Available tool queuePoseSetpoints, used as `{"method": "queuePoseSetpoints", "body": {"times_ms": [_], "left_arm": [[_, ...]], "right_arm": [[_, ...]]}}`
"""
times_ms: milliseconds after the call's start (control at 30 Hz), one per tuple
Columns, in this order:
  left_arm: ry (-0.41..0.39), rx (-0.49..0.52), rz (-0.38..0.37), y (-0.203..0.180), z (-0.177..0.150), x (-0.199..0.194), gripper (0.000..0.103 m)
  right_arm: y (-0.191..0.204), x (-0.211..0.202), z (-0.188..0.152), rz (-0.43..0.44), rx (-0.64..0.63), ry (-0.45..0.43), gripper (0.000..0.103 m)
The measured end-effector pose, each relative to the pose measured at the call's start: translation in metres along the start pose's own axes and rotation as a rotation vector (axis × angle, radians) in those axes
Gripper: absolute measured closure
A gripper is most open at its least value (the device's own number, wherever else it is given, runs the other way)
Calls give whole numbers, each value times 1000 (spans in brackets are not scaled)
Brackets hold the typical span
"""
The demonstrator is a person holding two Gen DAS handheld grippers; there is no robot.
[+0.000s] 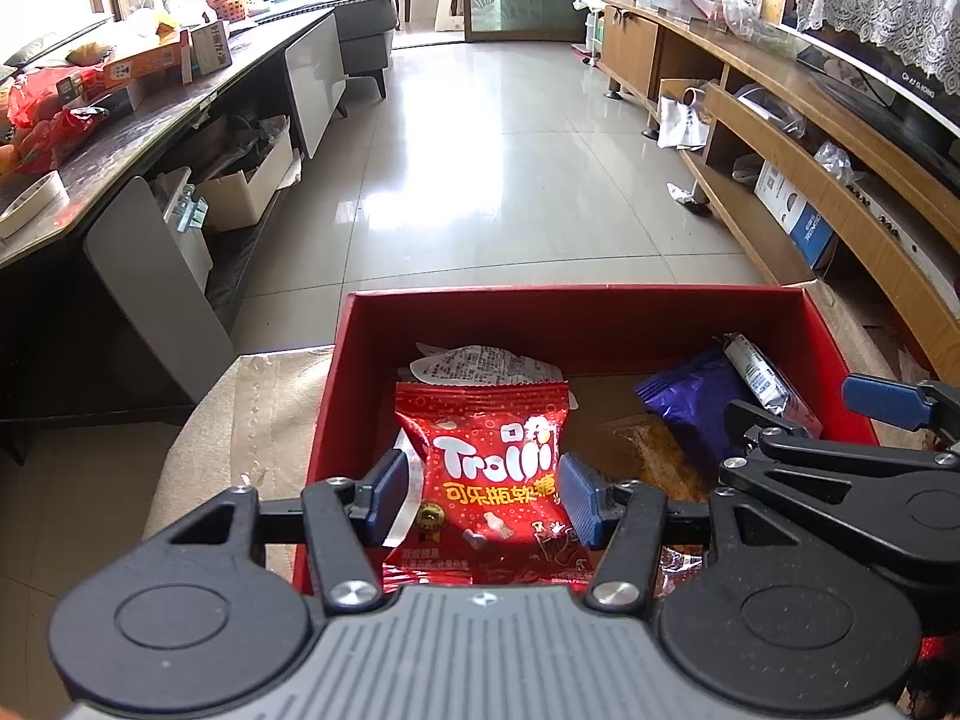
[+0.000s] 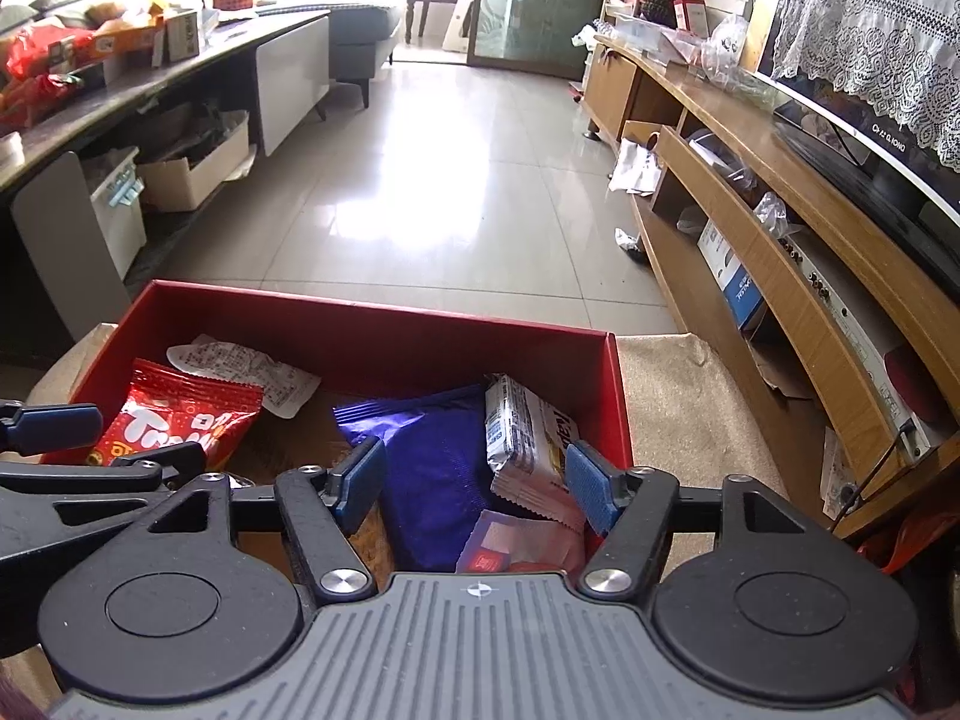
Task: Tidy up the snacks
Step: 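Lower both held packets into the red box and open both grippers, then lift both open tools out of the box toward the remaining two snacks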
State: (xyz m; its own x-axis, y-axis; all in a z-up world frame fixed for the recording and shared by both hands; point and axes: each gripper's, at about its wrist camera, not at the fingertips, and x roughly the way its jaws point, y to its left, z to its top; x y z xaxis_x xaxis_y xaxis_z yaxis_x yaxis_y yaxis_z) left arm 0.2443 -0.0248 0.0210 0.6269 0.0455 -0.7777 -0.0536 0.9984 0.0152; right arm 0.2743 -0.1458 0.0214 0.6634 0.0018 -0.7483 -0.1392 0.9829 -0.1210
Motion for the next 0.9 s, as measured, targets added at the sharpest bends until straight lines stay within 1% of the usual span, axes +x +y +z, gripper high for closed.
{"method": "queuePoseSetpoints", "body": {"times_ms": [333, 533, 700, 900], "left_arm": [[-33, -26, -39, 6, -2, -24, 51], [-47, -50, -50, 17, -6, -37, 50], [-44, -59, -51, 28, -15, -46, 49], [-25, -76, -42, 46, -32, -54, 48]], "right_arm": [[-2, -20, 1, -14, 10, -23, 28], [7, -34, -4, -13, -17, -28, 28], [17, -43, -7, -6, -50, -29, 27], [31, -51, -20, 13, -87, -9, 26]]}}
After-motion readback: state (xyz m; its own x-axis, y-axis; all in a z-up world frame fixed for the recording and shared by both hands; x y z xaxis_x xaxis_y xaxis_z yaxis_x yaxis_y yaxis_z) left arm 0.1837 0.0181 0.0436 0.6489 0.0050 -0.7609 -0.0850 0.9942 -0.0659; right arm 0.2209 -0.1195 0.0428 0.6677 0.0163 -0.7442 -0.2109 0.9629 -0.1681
